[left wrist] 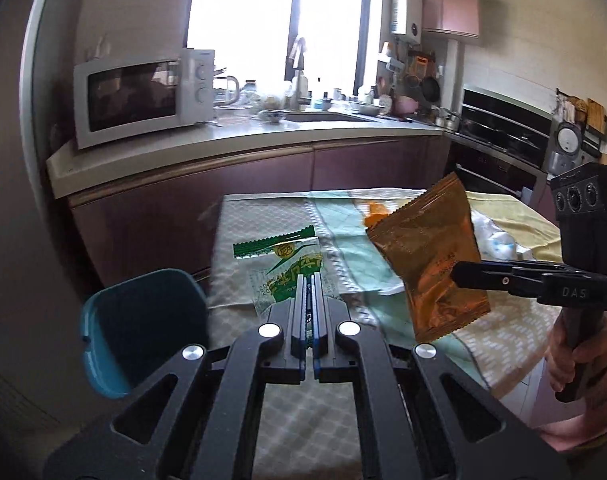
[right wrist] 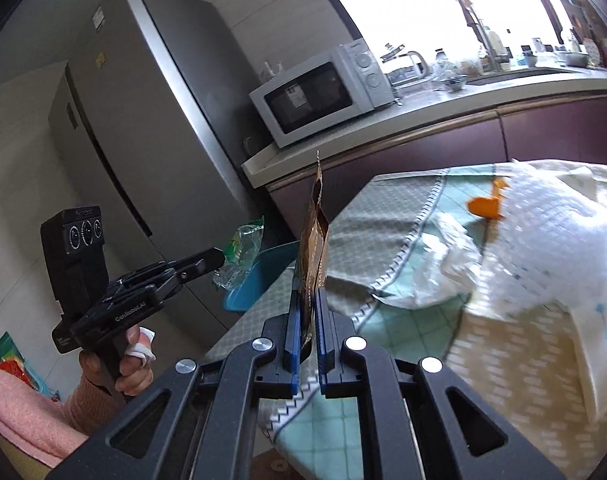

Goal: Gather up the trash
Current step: 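Carry the green wrapper in the left gripper while the right gripper carries the brown bag to the teal bin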

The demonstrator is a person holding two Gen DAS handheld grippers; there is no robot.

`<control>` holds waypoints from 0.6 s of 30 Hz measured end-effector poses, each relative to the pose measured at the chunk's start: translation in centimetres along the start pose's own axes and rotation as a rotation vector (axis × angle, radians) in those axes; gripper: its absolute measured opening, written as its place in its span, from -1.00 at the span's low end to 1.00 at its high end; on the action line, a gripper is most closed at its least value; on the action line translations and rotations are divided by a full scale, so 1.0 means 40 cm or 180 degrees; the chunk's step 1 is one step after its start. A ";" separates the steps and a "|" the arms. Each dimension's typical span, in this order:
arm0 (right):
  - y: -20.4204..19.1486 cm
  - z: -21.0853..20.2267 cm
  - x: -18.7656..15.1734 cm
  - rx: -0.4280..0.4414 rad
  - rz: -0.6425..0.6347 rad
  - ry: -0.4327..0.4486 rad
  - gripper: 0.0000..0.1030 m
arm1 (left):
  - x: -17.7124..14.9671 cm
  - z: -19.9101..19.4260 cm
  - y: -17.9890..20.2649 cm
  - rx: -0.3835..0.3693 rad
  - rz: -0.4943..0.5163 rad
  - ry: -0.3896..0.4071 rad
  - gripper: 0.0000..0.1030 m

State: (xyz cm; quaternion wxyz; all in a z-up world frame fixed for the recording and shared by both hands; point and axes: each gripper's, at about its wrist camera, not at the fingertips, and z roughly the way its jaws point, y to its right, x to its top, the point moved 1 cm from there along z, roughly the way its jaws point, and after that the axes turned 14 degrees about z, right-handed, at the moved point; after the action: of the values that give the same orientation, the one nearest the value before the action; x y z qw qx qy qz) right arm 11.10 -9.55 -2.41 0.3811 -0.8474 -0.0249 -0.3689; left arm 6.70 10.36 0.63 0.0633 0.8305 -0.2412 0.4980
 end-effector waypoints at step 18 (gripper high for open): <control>-0.150 0.496 0.111 0.0052 -0.0191 -0.0802 -0.88 | -0.136 0.158 -0.410 0.0584 -0.0521 -0.0525 -0.95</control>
State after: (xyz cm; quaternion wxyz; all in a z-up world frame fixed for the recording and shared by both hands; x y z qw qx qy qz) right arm 24.41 6.83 -4.46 0.3706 -0.8828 -0.1009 -0.2705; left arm 17.21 24.37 -4.94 0.0075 0.8878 -0.1306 0.4412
